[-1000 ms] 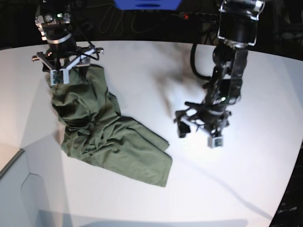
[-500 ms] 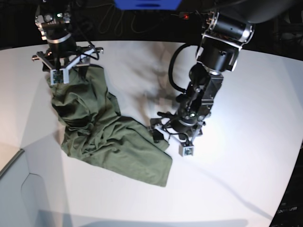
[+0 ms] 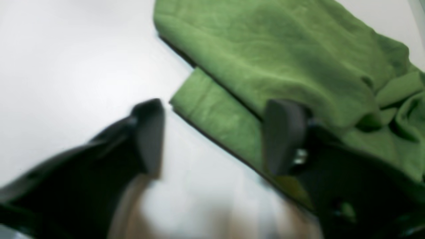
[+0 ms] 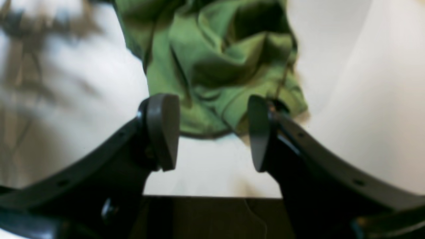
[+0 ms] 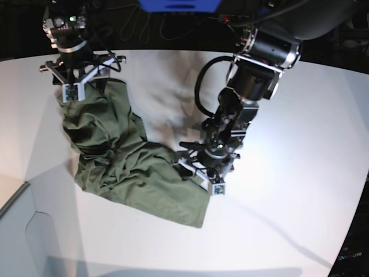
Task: Layout the t-shirt on the table in an organized manner, then fold the t-shirt properly
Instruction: 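Grasp the shirt edge with the right gripper and another edge with the left, then pull the grasped shirt edges apart, spreading the shirt between grippers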
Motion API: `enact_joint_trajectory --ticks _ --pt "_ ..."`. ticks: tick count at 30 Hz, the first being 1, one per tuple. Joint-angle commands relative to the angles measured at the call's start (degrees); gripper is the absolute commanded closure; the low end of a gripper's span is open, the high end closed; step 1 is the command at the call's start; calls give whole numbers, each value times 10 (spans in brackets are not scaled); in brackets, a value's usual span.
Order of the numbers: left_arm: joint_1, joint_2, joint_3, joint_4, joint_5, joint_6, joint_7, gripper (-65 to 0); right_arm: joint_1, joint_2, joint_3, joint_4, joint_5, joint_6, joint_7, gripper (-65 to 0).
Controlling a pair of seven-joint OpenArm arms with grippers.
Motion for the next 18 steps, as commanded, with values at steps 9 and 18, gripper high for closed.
enact_joint_trajectory --ticks 9,18 --pt "-8 -4 -2 10 -7 3 3 -15 3 2 1 9 -1 1 10 -330" --pt "134 -90 -5 251 -9 4 6 0 15 2 1 10 -1 1 12 -330"
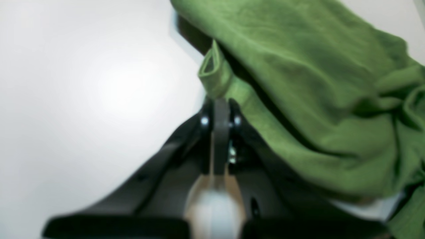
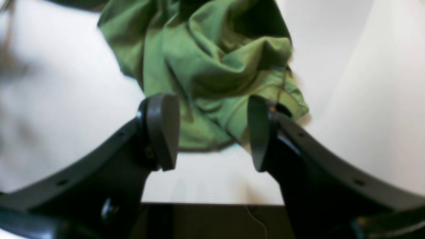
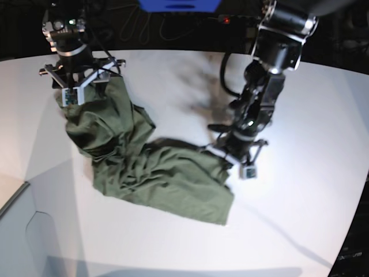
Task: Layout the t-shirt on the table in an organized manner, then fold the t-shirt properly
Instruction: 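Pull the grasped shirt edges apart, spreading the shirt between grippers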
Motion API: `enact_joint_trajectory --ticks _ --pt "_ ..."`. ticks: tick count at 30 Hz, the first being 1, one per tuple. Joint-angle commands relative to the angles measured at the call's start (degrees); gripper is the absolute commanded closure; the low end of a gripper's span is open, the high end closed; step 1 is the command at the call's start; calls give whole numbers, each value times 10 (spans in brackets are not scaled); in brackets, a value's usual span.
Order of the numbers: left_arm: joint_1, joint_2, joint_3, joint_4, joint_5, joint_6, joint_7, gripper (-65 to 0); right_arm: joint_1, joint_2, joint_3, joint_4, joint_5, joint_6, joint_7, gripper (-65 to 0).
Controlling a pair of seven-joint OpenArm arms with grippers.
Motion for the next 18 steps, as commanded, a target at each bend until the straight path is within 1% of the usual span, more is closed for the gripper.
enact_joint_trajectory --ticks 1,3,6,8,12,16,18 --pt "12 -8 1 48 0 -8 -12 0 -1 2 1 10 -2 2 14 -329" --pt "60 -32 1 109 0 -8 -12 0 14 2 -7 10 -2 2 13 -329" --pt "112 -66 0 166 0 -8 -12 0 30 3 -24 9 -2 2 12 -329" --pt "146 -83 -20 192 0 -8 -12 0 45 3 -35 9 -2 2 12 -332" --pt "195 -85 -91 208 0 -11 -12 0 85 5 -85 7 -2 2 12 -336" --pt "224 -87 -133 208 0 -12 -12 0 145 1 -116 -28 -2 2 12 -389" --pt "234 -89 -146 208 0 -12 -12 0 175 -9 -129 -62 -2 2 12 -411"
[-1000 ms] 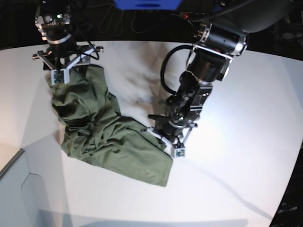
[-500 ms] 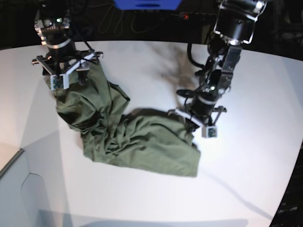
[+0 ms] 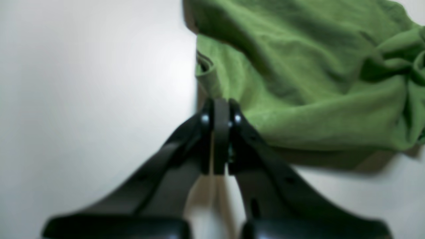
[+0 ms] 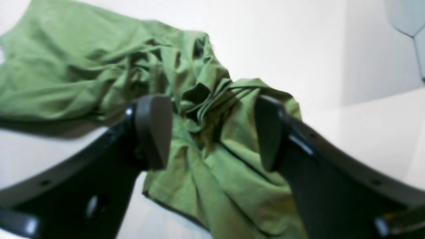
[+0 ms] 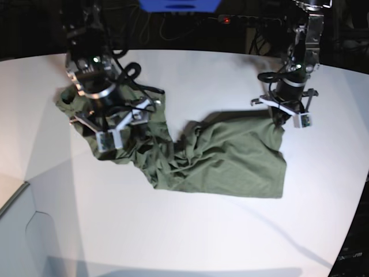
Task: Layout the t-shirt on the table in an organized manner, then fold the t-shirt properly
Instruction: 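Pull the grasped shirt edges apart, spreading the shirt between grippers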
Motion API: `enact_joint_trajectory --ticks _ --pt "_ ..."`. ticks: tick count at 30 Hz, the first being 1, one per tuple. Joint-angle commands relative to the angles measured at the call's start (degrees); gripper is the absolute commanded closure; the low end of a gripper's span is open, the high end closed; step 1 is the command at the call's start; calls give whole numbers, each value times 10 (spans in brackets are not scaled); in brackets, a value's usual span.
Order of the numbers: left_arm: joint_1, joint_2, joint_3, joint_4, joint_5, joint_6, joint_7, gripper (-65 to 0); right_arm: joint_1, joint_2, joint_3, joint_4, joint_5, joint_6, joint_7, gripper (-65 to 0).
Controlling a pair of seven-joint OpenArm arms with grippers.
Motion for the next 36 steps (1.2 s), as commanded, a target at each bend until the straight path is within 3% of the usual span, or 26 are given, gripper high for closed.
enact_joint_trajectory --ticks 1,16,19,24,31,36 --pt "3 -4 -9 10 1 -1 -13 0 15 -6 -6 -6 3 2 10 -419" --pt "20 -4 -41 8 4 -1 -13 0 140 -24 -46 -205 5 2 13 -404" --pt "19 -4 -41 5 4 -1 -13 0 158 -24 -46 -237 5 2 13 -305" --pt "19 -5 -41 9 6 -1 -13 0 177 -22 -43 -241 5 2 14 0" --pt "35 -19 -88 11 5 -1 -13 0 252 -10 -19 -188 5 2 14 0" --pt "52 -19 -136 42 7 -2 -13 0 344 -13 -19 -257 5 2 16 0"
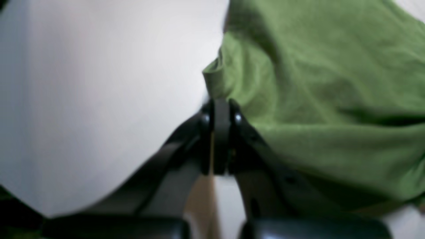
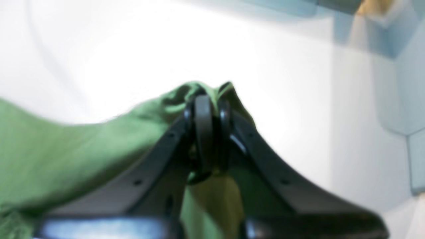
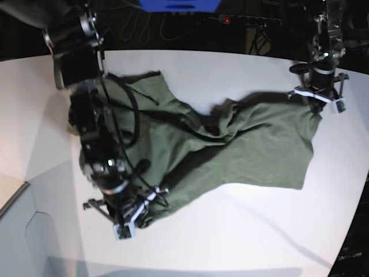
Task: Layout the t-shirt on the table in an organized manner, then fold the t-shirt properly
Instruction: 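Pull the grasped shirt edges apart, spreading the shirt between grippers, then regrasp the shirt corners with both grippers near the shirt's edge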
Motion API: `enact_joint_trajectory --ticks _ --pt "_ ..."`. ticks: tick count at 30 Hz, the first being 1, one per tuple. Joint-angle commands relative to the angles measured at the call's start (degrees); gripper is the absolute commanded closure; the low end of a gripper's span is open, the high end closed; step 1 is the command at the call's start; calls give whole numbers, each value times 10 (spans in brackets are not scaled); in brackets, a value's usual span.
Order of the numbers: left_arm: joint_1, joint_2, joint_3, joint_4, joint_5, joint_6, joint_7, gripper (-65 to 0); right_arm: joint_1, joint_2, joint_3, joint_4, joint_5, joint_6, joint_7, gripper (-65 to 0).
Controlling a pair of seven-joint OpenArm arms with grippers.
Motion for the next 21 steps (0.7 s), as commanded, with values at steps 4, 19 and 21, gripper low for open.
enact_joint_trajectory --ticks 4,19,21 --pt "1 -6 -19 39 2 -1 -15 0 86 -1 -1 -118 -5 1 69 0" --pt "8 -35 -22 39 2 -1 -15 0 211 -9 2 -286 -5 1 159 -322" --pt "8 -35 -22 43 2 -1 -15 0 178 -1 2 -240 -5 1 152 -365"
